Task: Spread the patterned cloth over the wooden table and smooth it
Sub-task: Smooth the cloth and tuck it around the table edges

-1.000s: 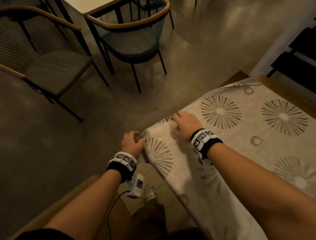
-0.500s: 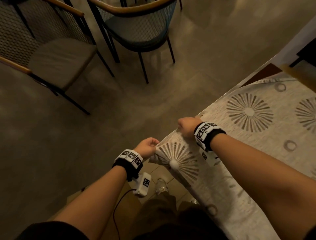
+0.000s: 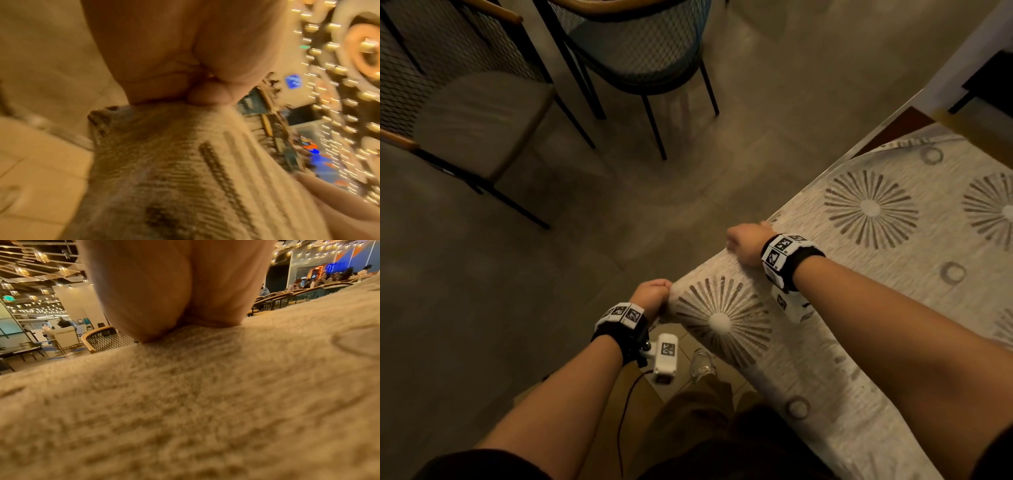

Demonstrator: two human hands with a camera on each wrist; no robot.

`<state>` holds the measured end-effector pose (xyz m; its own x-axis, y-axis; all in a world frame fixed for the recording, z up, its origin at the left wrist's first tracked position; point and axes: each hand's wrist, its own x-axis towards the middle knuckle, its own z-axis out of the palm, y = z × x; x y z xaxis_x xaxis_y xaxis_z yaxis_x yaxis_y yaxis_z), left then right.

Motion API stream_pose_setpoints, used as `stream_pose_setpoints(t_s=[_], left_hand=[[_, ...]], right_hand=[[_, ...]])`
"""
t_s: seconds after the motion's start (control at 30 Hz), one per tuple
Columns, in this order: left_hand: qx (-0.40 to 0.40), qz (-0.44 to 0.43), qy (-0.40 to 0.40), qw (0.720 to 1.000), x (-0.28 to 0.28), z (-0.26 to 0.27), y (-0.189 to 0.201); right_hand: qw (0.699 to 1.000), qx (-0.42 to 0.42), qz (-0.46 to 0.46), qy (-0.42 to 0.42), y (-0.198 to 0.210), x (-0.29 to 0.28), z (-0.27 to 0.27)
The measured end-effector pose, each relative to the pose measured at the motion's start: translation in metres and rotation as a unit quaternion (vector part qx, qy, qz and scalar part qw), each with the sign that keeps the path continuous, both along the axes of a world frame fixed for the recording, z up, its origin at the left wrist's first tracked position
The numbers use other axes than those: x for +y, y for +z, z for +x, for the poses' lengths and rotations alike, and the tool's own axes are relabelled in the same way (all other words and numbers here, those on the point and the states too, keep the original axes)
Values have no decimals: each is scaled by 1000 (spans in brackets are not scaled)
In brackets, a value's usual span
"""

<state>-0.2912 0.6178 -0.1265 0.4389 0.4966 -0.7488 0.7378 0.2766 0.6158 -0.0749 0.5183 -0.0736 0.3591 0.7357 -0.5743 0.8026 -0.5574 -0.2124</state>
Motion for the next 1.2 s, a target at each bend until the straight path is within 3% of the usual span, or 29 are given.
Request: stream_pose_setpoints(t_s=[0.13,0.27,0.37,0.5,0.57,0.67,0.73,0.83,1.0,1.1,1.2], left_hand=[[94,83,-113,986,-9,1,-11],[13,107,-100,989,-4,19,6],[-47,126,-84,987,5,38,30],[-84,150,-172,970,6,73,56],[-94,194,-267,939,-1,105,71],[-90,270,-455,844,-26,168,99],[-99,285,-514,803,-47,212,113],[-111,294,-530,787,-75,278,115],[-72,336,-490,801,-99,374,103],[-45,330,-527,782,-101,413,88],[-49,324,-558,762,-101,438,77]], right_hand=[[998,24,51,-31,1,-6,0],[983,58,136,-107,6,-17,10],[972,28,179,-148,20,-27,26],[966,-51,175,-185,39,-60,57],[963,-66,151,-213,47,-85,80],[959,-84,94,-254,62,-127,126],[951,-111,75,-278,69,-150,160],[944,-125,59,-300,77,-175,212],[922,-155,55,-351,72,-205,295],[919,-165,37,-356,54,-216,330],[930,-121,29,-346,35,-215,358]])
